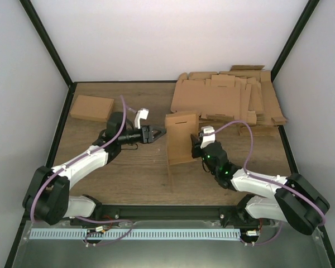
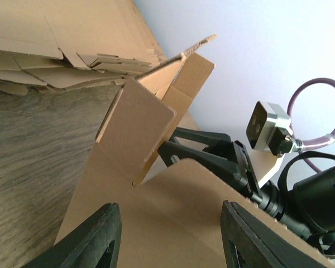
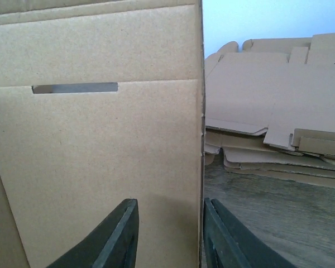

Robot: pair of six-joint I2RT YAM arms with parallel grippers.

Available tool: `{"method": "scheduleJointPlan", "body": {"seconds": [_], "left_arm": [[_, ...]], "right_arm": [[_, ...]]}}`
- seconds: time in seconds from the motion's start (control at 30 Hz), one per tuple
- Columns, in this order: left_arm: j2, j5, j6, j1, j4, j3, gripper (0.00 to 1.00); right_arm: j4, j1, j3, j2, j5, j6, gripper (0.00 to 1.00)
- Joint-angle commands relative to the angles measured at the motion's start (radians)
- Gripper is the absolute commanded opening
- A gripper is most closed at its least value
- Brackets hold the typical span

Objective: Fold the paper box

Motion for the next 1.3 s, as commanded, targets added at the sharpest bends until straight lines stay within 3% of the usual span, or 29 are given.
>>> {"method": "scheduleJointPlan", "body": {"seconds": [0.0, 0.07, 0.2, 0.47, 0.87, 0.97, 1.03, 1.27], "left_arm": [[0.005, 0.002, 0.054, 0.001, -0.048, 0.028, 0.52], [0.009, 0.011, 0.053, 0.002, -0.049, 0.034, 0.52], [-0.010, 0.002, 0.059, 0.001, -0.061, 0.036, 0.52], [-0.129, -0.155, 0.056, 0.013, -0.111, 0.001, 0.54], [-0.023, -0.043, -0.122, 0.063, 0.121, -0.047, 0.55], [0.014, -0.016, -0.164, 0.064, 0.205, -0.046, 0.67], [0.031, -0.010, -0.177, 0.063, 0.228, -0.042, 0.69], [0.072, -0.039, -0.192, 0.065, 0.245, -0.031, 0.61]], "right_arm": [[0.021, 0.009, 0.059, 0.020, 0.063, -0.019, 0.31], [0.024, 0.010, 0.065, 0.029, 0.061, -0.022, 0.24], [0.024, 0.009, 0.071, 0.057, 0.079, -0.023, 0.01], [0.082, 0.009, 0.012, 0.033, 0.069, -0.020, 0.01], [0.160, 0.010, -0.048, -0.004, 0.014, -0.045, 0.01], [0.176, 0.009, -0.055, 0.002, 0.003, -0.051, 0.01], [0.182, 0.010, -0.057, 0.005, -0.001, -0.053, 0.01], [0.194, 0.009, -0.059, 0.011, -0.014, -0.058, 0.01]]}}
